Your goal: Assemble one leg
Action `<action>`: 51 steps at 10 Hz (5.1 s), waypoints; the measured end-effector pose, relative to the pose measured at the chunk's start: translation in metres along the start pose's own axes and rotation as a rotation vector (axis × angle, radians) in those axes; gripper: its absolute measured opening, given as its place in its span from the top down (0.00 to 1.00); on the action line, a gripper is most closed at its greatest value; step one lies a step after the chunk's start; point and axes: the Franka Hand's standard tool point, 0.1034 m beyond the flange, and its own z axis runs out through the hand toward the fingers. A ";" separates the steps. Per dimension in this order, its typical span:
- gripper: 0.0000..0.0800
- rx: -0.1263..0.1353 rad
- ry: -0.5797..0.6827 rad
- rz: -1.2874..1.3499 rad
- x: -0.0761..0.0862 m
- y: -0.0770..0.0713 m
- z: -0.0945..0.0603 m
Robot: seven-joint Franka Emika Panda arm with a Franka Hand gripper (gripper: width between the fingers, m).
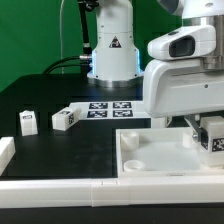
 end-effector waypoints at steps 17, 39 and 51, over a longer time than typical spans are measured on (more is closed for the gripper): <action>0.63 0.044 0.019 1.584 -0.001 -0.001 0.002; 0.63 -0.044 0.029 -0.119 0.006 0.007 -0.001; 0.63 -0.042 0.041 1.295 0.000 0.003 0.000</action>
Offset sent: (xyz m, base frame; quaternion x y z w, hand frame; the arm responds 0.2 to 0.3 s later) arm 0.0000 0.0000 0.0000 0.0000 0.0000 0.0000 1.0000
